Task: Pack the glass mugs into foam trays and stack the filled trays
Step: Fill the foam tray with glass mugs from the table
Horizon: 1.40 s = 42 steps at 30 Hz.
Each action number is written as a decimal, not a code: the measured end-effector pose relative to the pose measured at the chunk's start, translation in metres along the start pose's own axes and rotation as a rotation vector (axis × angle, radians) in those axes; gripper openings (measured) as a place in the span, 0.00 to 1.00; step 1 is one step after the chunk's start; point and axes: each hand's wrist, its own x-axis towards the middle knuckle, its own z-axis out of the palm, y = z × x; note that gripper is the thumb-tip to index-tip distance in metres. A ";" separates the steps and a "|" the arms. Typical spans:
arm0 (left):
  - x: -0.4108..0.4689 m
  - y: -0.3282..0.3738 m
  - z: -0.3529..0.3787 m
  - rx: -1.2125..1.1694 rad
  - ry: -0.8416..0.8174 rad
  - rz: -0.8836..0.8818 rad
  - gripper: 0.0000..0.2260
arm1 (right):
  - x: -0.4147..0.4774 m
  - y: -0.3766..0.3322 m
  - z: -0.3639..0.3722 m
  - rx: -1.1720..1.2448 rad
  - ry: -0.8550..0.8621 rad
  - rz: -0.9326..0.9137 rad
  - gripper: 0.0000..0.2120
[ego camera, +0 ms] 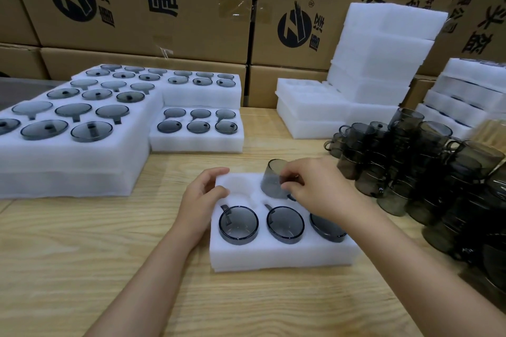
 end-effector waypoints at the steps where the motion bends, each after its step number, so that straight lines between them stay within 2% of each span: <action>1: 0.000 0.000 0.000 0.002 -0.002 0.002 0.18 | 0.001 -0.003 0.001 -0.058 -0.028 -0.008 0.05; 5: 0.001 -0.001 -0.001 0.012 0.002 0.007 0.18 | 0.006 -0.014 -0.001 -0.146 -0.149 -0.024 0.05; 6: 0.001 -0.001 0.000 0.012 0.002 0.010 0.18 | 0.008 -0.014 -0.005 -0.133 -0.138 -0.008 0.08; 9: 0.001 0.000 0.000 0.019 0.004 0.016 0.18 | 0.023 -0.010 -0.008 -0.152 0.117 0.010 0.18; 10: 0.000 0.000 0.000 0.021 0.005 0.017 0.18 | 0.030 -0.010 -0.005 -0.105 0.143 0.003 0.21; 11: 0.000 0.000 0.000 0.022 0.005 0.020 0.18 | 0.038 -0.009 0.001 -0.005 0.093 -0.006 0.24; 13: 0.000 0.001 0.000 0.022 -0.002 0.026 0.18 | 0.051 -0.007 0.018 0.164 -0.112 -0.015 0.27; 16: 0.000 0.001 0.000 0.027 -0.001 0.028 0.18 | 0.059 0.003 0.043 0.069 -0.320 0.058 0.28; 21: 0.000 0.000 0.001 0.047 0.018 0.029 0.18 | 0.057 0.007 0.059 -0.170 -0.331 0.009 0.27; 30: 0.001 -0.001 0.001 0.050 0.012 0.023 0.18 | 0.057 0.005 0.057 -0.135 -0.356 0.028 0.28; 34: 0.003 -0.002 -0.001 0.054 0.012 0.025 0.18 | 0.055 0.004 0.057 -0.099 -0.219 0.023 0.27; 38: 0.003 -0.002 -0.001 0.048 0.003 0.022 0.18 | 0.053 0.010 0.048 0.373 0.068 0.103 0.18; 39: 0.003 -0.002 -0.001 0.046 0.004 0.019 0.18 | 0.056 0.018 0.042 0.398 0.160 0.148 0.16; 42: 0.003 -0.003 -0.002 0.038 0.002 0.017 0.18 | 0.069 0.056 0.017 0.214 0.387 0.287 0.15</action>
